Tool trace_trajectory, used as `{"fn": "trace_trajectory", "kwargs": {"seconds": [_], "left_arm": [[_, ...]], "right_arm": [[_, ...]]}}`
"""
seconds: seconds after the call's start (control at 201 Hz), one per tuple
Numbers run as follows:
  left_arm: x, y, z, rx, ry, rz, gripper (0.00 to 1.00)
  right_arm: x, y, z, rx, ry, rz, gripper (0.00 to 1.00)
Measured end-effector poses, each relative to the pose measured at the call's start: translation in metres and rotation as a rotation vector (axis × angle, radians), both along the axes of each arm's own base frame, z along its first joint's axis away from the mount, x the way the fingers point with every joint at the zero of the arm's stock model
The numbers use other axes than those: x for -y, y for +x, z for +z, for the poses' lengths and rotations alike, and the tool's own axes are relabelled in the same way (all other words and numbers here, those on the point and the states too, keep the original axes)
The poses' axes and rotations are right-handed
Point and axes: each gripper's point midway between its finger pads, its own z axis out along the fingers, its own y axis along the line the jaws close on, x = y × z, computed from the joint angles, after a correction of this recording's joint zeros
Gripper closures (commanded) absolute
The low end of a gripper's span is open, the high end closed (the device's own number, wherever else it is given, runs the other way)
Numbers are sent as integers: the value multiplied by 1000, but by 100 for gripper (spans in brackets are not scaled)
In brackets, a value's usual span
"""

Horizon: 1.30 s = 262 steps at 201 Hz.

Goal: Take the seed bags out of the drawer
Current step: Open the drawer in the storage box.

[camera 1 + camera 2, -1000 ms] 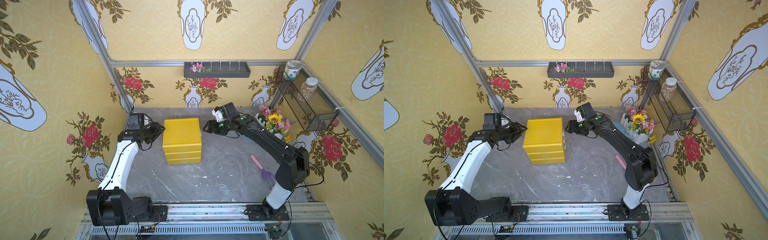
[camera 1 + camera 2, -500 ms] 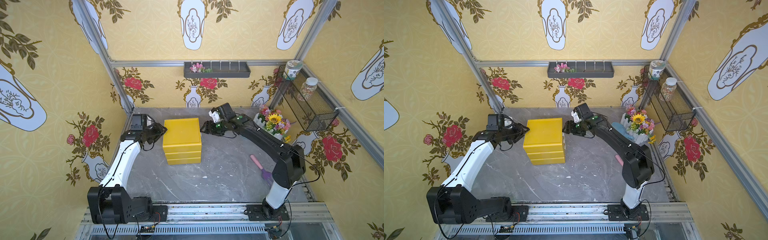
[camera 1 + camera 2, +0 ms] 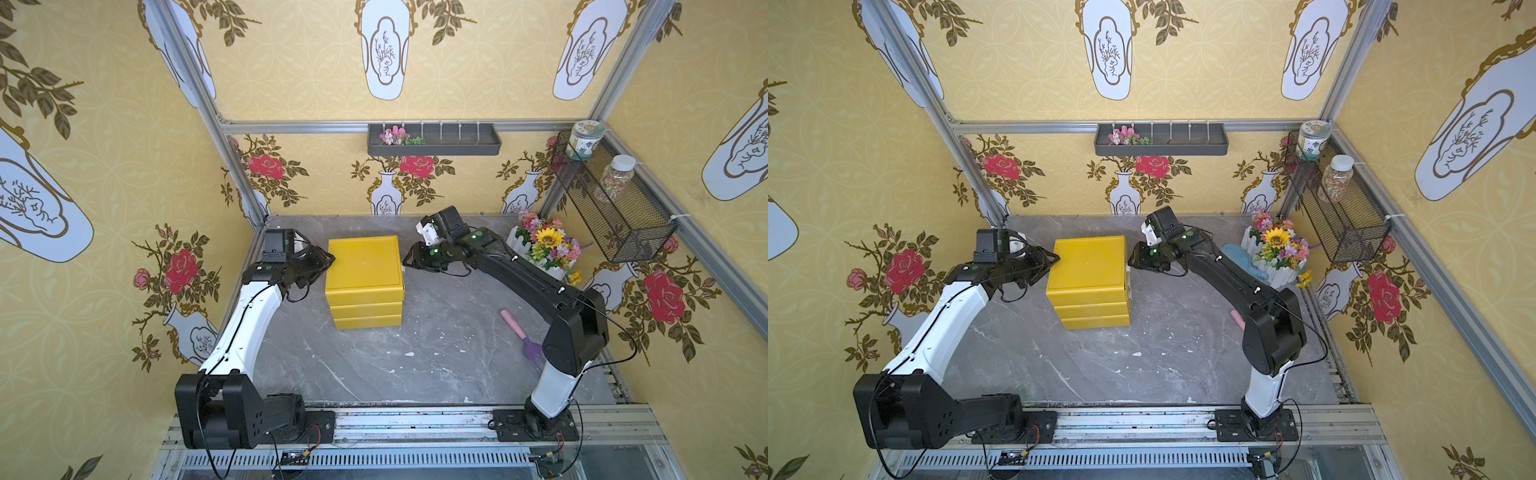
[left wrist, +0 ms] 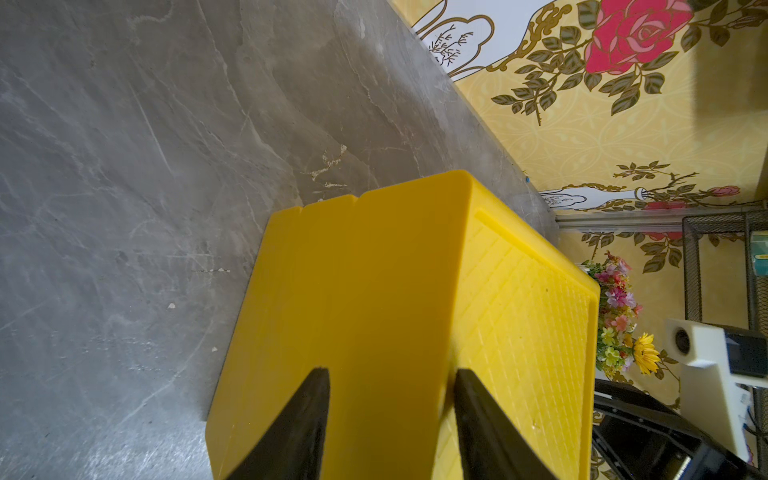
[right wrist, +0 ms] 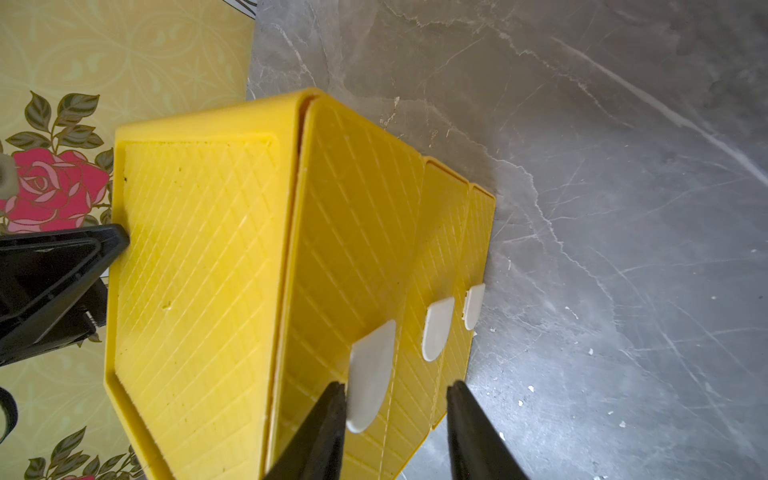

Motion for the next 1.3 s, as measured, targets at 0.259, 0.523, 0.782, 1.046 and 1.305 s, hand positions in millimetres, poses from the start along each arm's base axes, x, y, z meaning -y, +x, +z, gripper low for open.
{"fn": "trace_trajectory", "kwargs": {"seconds": [0.259, 0.523, 0.782, 1.046, 1.305], "left_arm": [[0, 0, 0, -3, 0, 0, 47], [0, 1, 0, -7, 0, 0, 47], [0, 1, 0, -10, 1, -1, 47], [0, 2, 0, -9, 1, -1, 47], [0, 2, 0, -9, 1, -1, 46]], "right_arm": [[12, 2, 5, 20, -46, -30, 76], [52, 14, 8, 40, -97, -103, 81], [94, 22, 11, 37, -110, -176, 71], [66, 8, 22, 49, -77, -91, 46], [11, -6, 33, 88, -77, 24, 35]]}}
